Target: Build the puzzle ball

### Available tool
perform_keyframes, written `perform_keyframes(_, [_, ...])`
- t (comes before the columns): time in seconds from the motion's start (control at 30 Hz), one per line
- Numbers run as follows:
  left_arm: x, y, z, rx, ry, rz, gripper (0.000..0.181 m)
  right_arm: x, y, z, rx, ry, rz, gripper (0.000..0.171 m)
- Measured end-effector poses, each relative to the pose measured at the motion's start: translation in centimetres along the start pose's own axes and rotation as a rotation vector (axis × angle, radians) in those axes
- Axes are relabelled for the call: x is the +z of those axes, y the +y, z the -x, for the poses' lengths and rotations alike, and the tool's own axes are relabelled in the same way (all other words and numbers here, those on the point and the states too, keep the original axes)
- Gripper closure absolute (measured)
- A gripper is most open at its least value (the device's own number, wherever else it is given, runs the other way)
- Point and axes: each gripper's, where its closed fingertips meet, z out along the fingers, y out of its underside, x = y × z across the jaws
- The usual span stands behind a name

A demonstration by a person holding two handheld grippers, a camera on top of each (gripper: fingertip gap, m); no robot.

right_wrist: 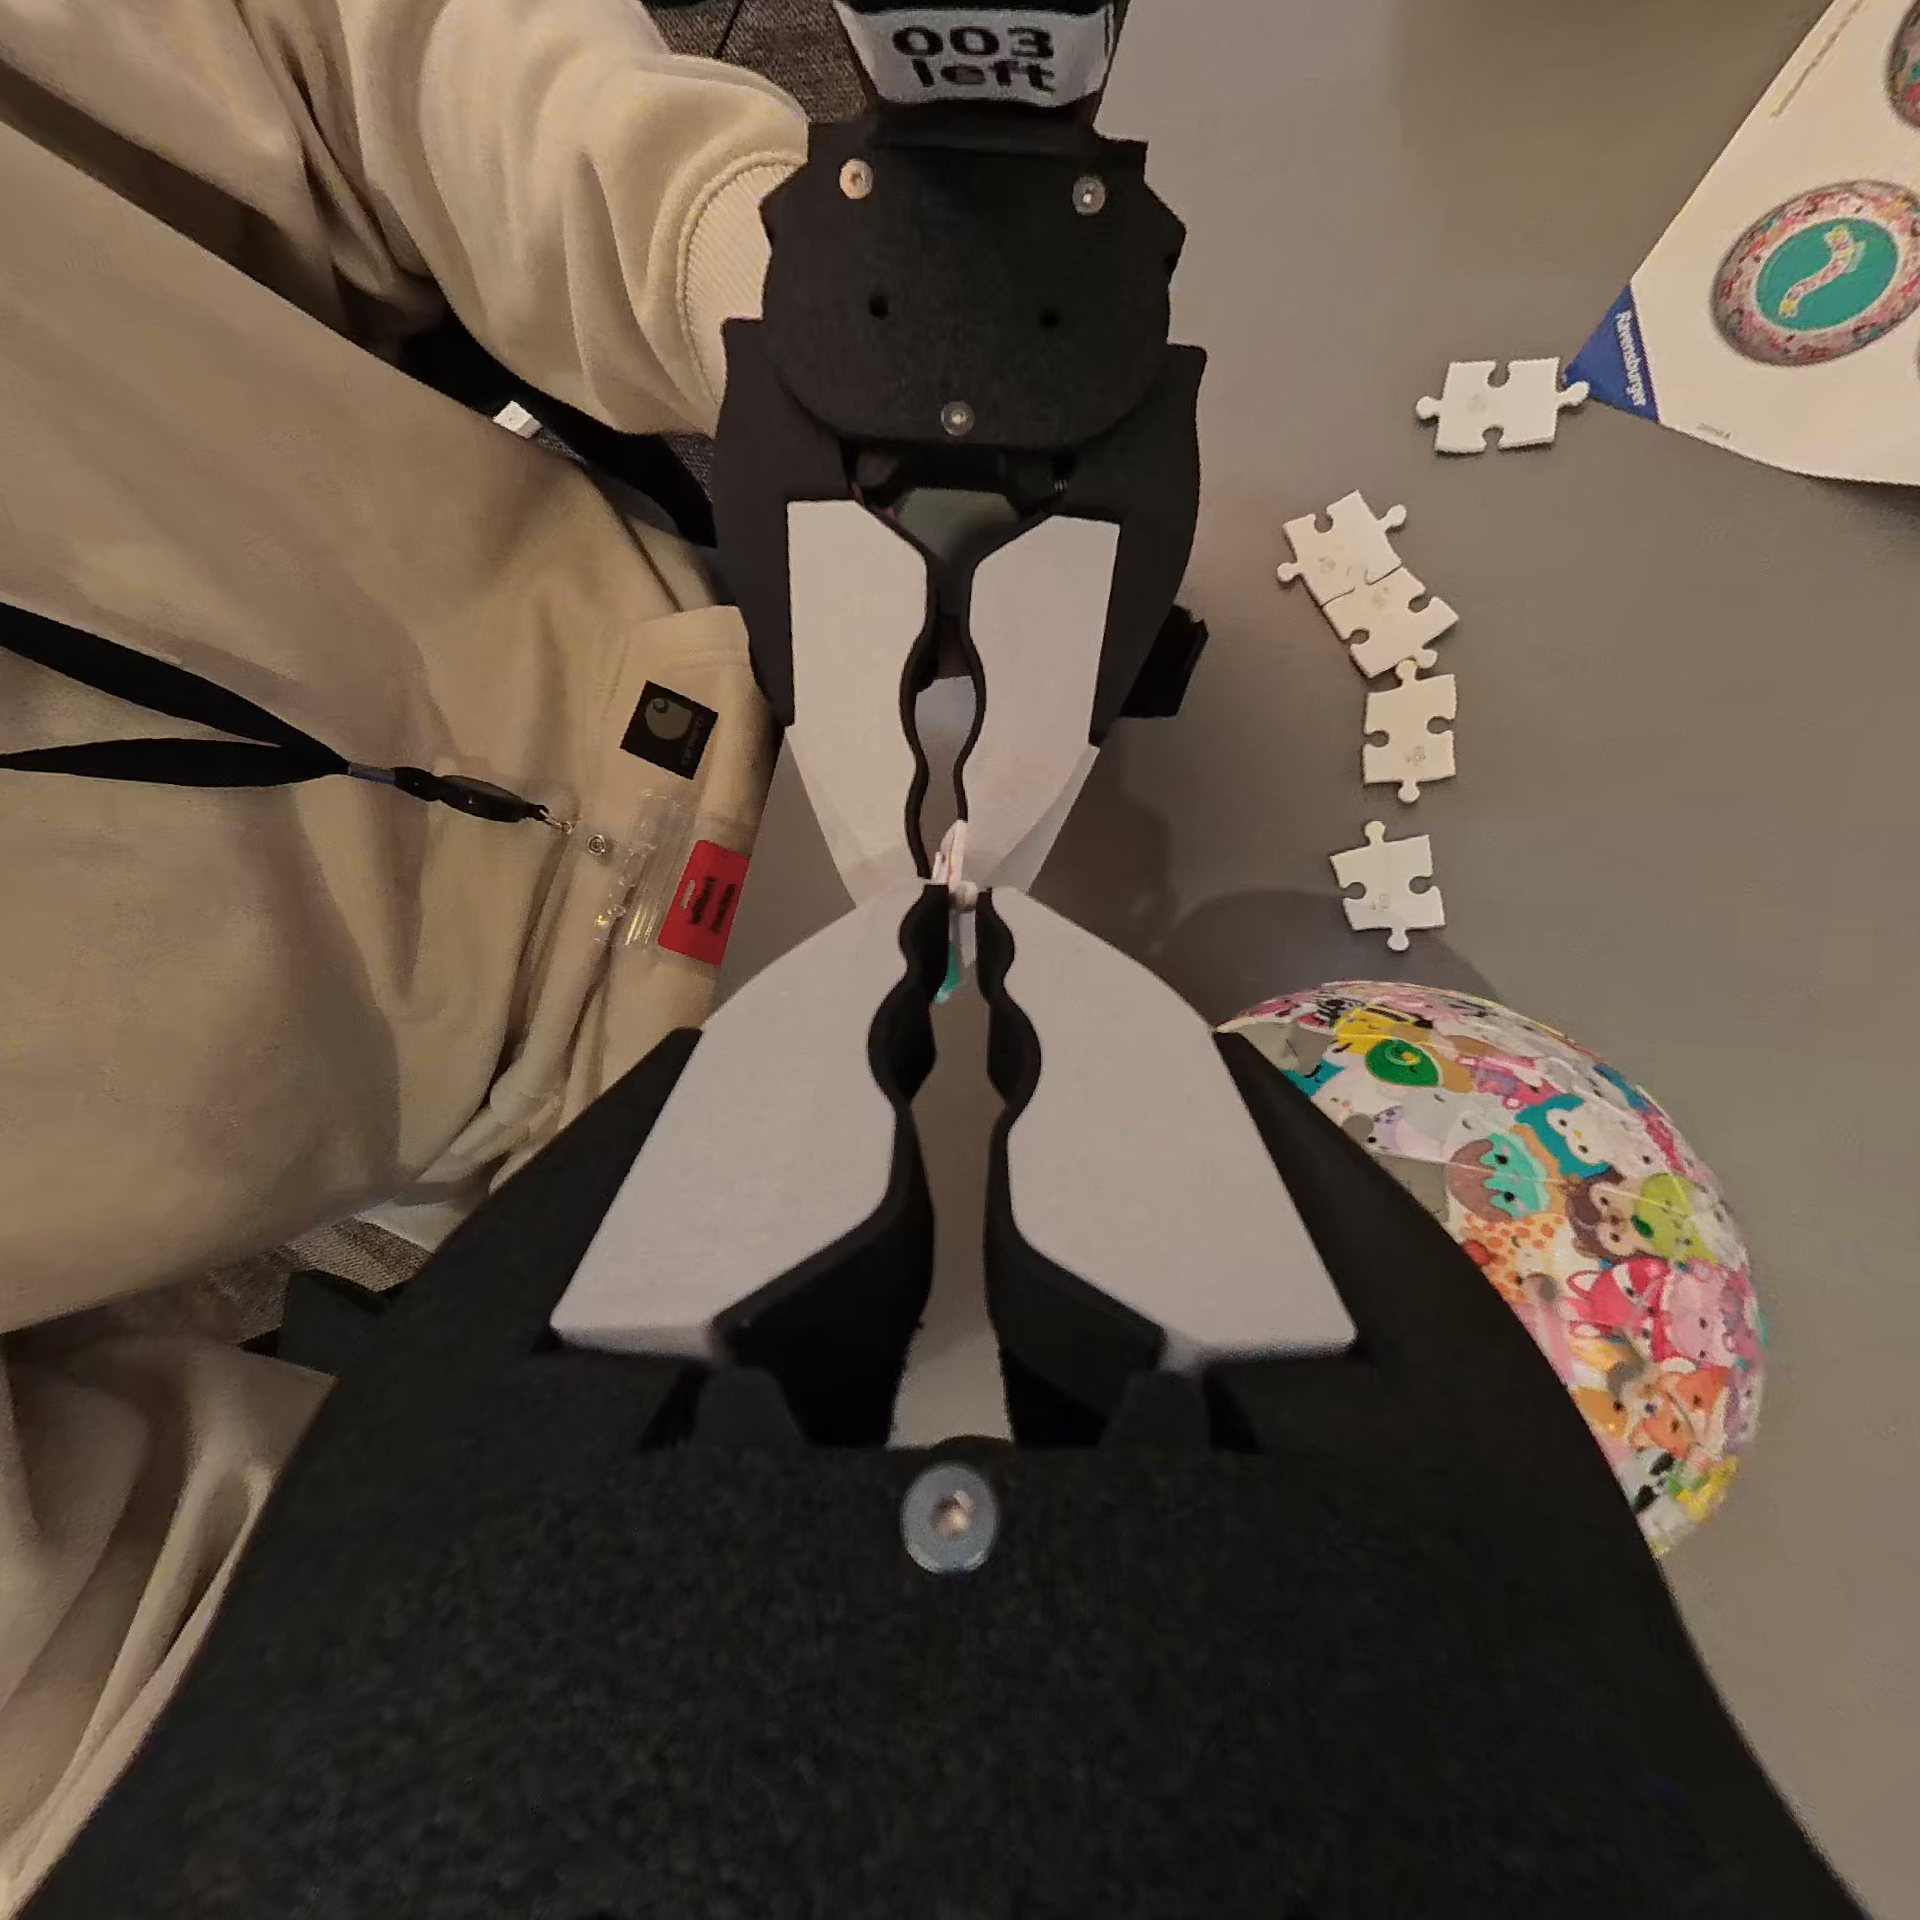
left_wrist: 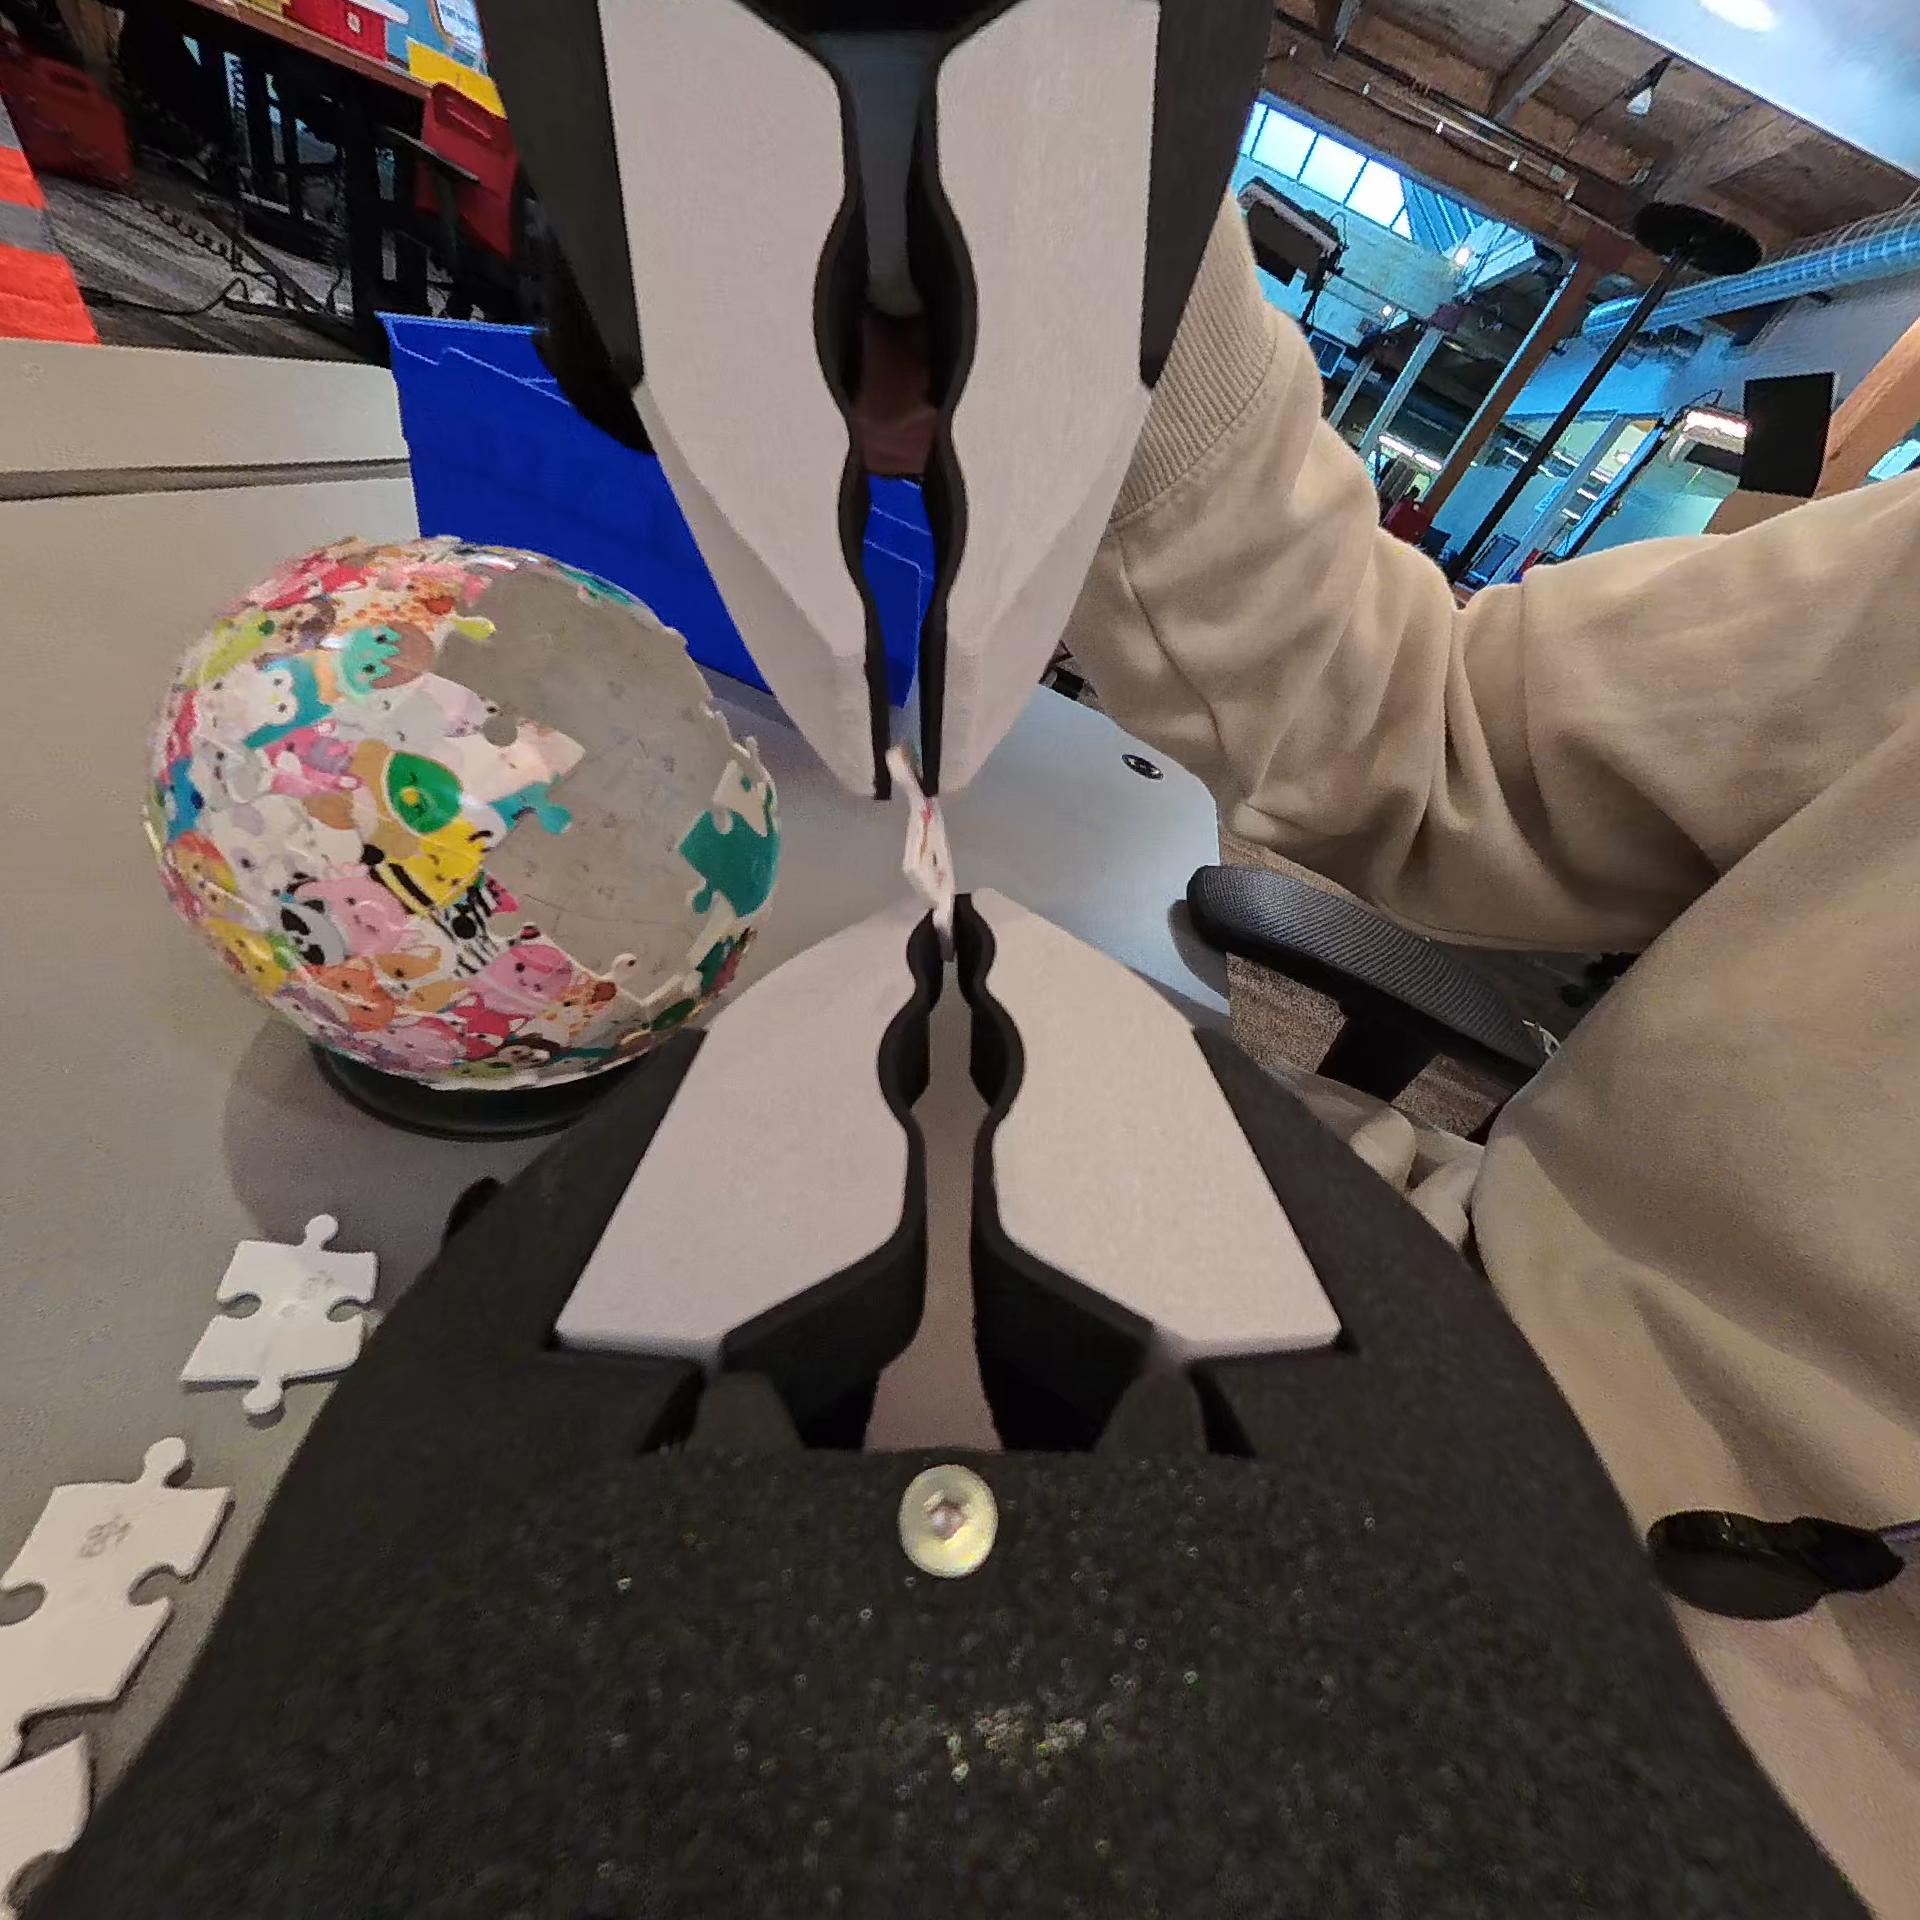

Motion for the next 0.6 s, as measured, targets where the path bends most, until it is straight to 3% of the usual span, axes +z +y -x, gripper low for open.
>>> perform_keyframes(0.17, [-0.1, -0.1, 1.7, -0.018, -0.087, -0.030, 0.177, -0.4, 0.2, -0.8, 0.060, 0.054, 0.016, 0.168])
perform_keyframes(0.3, [-1.6, 0.8, 5.1, -0.011, -0.272, -0.003, 0.179, -0.9, 1.7, -2.8, 0.182, 0.160, 0.084, 0.169])
perform_keyframes(0.43, [-2.0, 0.7, 6.7, -0.015, -0.401, -0.013, 0.181, 0.1, 3.4, -3.7, 0.301, 0.134, 0.146, 0.169])
perform_keyframes(0.6, [-1.0, 1.3, 6.5, -0.003, -0.389, 0.010, 0.181, 1.1, 4.0, -3.9, 0.323, 0.149, 0.196, 0.169])
